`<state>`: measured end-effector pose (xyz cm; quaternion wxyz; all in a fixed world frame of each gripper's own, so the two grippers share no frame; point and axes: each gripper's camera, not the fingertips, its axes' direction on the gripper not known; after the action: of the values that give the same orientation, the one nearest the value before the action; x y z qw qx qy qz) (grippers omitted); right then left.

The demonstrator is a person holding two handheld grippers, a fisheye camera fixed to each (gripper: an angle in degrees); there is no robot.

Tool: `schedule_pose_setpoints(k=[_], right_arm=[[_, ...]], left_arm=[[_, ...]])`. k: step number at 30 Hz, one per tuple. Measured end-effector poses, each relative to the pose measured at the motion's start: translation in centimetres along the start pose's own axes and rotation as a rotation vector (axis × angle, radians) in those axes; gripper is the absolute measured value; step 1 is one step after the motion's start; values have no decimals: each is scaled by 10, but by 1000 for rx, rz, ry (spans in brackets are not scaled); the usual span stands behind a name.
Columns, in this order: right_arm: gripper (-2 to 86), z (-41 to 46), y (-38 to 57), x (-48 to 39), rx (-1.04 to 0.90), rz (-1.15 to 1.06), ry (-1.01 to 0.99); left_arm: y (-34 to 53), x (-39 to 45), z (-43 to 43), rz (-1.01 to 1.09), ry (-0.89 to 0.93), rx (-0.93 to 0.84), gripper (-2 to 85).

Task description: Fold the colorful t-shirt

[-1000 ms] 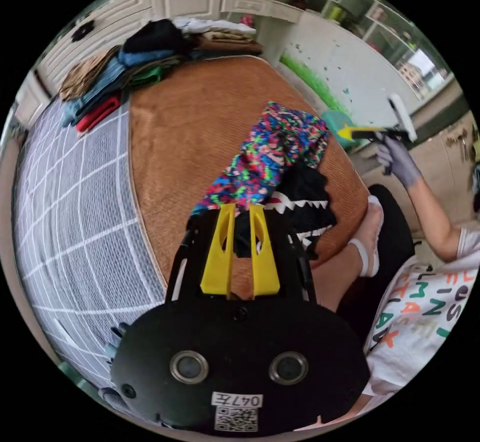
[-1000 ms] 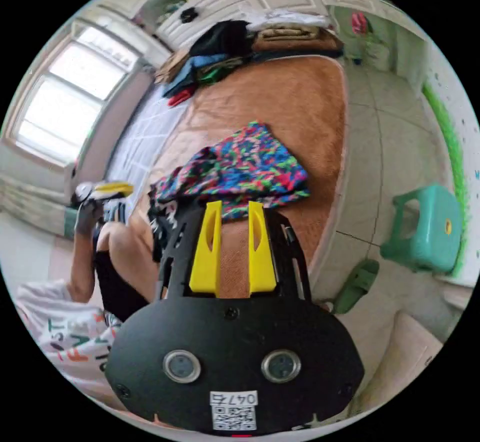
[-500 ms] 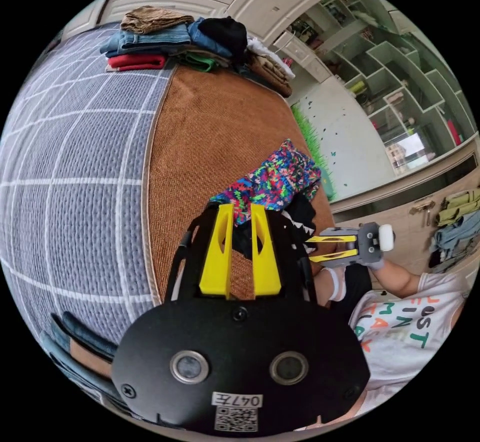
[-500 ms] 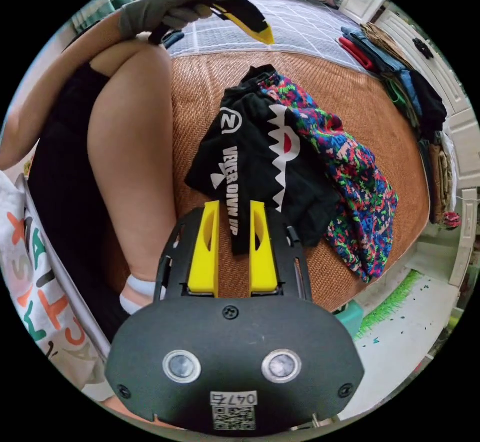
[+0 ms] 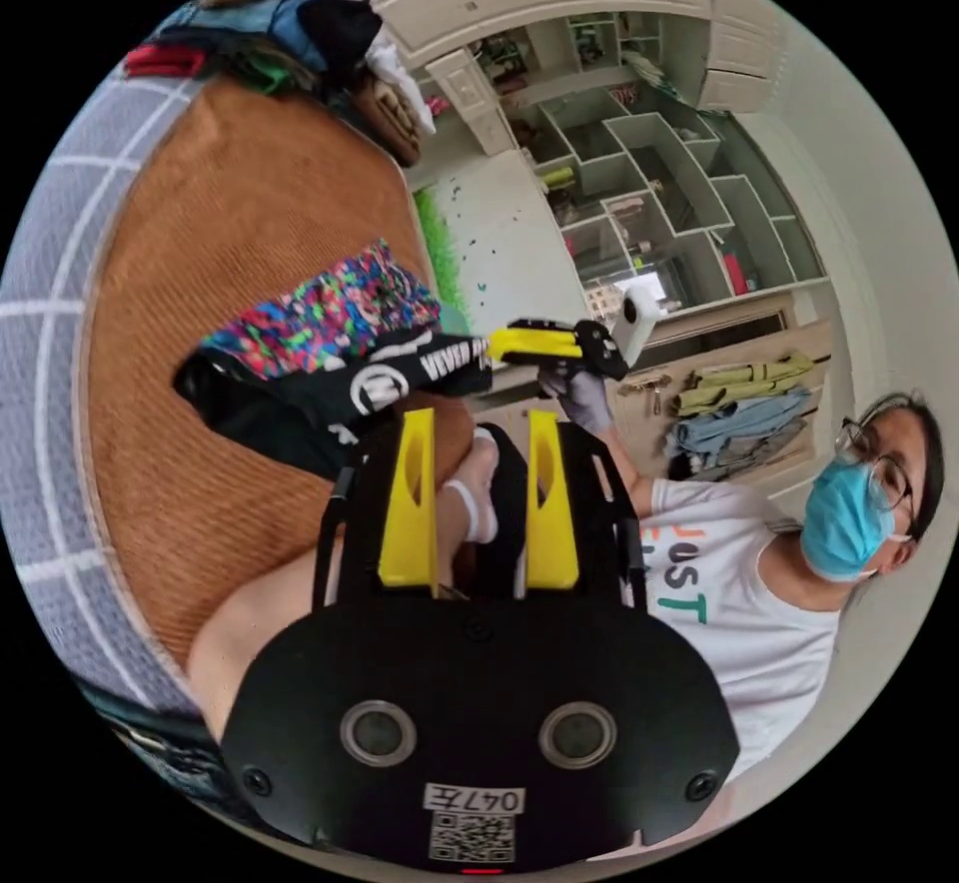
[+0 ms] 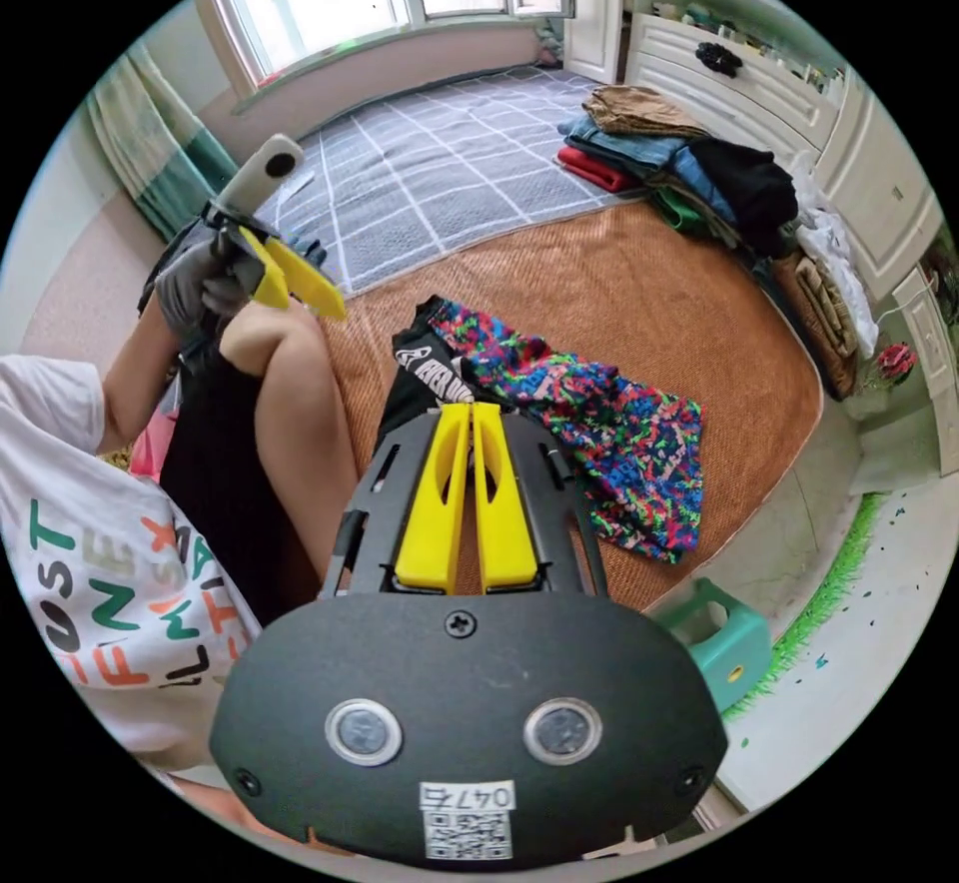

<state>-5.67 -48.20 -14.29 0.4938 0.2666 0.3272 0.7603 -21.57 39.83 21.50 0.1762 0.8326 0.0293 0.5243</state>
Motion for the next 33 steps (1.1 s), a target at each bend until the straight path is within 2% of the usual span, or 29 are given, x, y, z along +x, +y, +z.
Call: schedule_pose_setpoints(k=[3, 7, 9, 12, 15, 18, 22, 25, 27, 29, 31, 33], right_arm=[[-9, -26, -18, 9, 33, -12, -1], [-8, -49, -36, 14, 45, -50, 26], [-9, -58, -41, 14, 48, -70, 30], [-10, -73, -48, 14, 69, -94, 11], [-10, -78, -55, 7, 103, -117, -49], [-10, -39, -64, -6, 37, -157, -143], [-8, 82, -67, -15, -165, -167, -341], [4, 157, -50, -9, -276, -131, -450], [10, 162, -32, 4, -222, -74, -454], [13, 145, -1, 25, -91, 20, -423], [15, 138, 24, 30, -47, 58, -370], [20, 145, 41, 22, -94, 58, -345]], left_arm=[[5, -49, 61, -153, 125, -65, 224], [17, -138, 89, -348, 293, 137, 262], [16, -176, 90, -418, 270, 223, 256], [5, -219, 98, -444, 292, 302, 180], [-1, -243, 97, -388, 364, 399, 62], [7, -279, 91, -402, 341, 429, 52], [35, -340, 107, -509, 219, 356, 77], [63, -368, 116, -556, 206, 367, 84], [74, -376, 118, -573, 184, 388, 74], [78, -380, 124, -557, 161, 393, 58], [77, -381, 134, -540, 163, 391, 50], [78, -381, 146, -524, 168, 384, 48]])
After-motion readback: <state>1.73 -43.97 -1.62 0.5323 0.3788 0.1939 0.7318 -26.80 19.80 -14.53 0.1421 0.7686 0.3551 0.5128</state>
